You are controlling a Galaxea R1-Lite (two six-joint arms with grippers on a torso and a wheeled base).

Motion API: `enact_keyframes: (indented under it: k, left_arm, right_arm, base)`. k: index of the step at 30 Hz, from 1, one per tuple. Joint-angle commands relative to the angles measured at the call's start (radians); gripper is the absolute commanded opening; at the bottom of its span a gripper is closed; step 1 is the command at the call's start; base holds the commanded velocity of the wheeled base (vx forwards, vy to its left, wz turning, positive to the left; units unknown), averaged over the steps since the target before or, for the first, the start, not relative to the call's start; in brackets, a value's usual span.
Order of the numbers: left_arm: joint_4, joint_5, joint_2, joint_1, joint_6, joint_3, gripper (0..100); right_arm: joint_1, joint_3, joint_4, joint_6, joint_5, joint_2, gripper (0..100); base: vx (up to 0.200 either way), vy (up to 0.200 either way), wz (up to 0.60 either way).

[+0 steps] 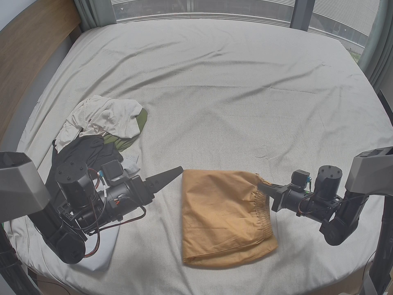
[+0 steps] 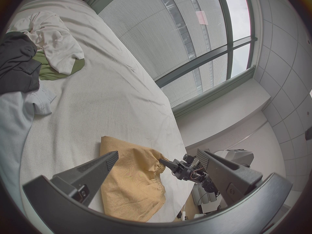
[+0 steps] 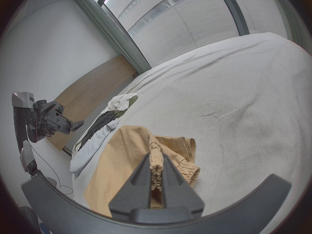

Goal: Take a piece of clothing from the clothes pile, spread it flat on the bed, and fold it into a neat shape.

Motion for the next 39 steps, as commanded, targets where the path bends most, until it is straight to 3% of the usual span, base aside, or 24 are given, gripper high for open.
enact_keyframes:
  k: [1, 6, 7, 17, 28, 39]
  left_arm:
    - [-0.001, 0.0, 0.002, 0.0, 0.0, 0.0, 100]
    - [-0.001, 0.0, -0.002, 0.001, 0.0, 0.0, 100]
    - [-0.001, 0.0, -0.002, 0.001, 0.0, 0.0, 100]
    - [-0.001, 0.001, -0.004, 0.001, 0.002, 0.0, 100]
    - [-0.001, 0.001, 0.002, 0.0, 0.0, 0.009, 100]
    - [-0.001, 0.001, -0.004, 0.0, 0.0, 0.011, 100]
  right_arm:
    - [0.001, -0.021, 0.0, 0.0, -0.003, 0.016, 0]
    - [-0.004, -0.038, 0.001, -0.002, -0.004, 0.016, 0]
    - [-0.007, -0.035, 0.003, -0.003, -0.003, 0.018, 100]
    - [-0.059, -0.009, 0.001, -0.005, -0.021, 0.002, 100]
    - [-0.064, 0.278, 0.0, 0.004, -0.021, -0.077, 100]
    - [-0.06, 0.327, 0.001, 0.067, 0.042, 0.027, 100]
  base:
    - [0.0, 0.0, 0.0]
    - [0.0, 0.0, 0.0]
    - [0.0, 0.0, 0.0]
    - [0.0, 0.0, 0.0]
    - [0.0, 0.0, 0.0]
    - [0.0, 0.0, 0.0]
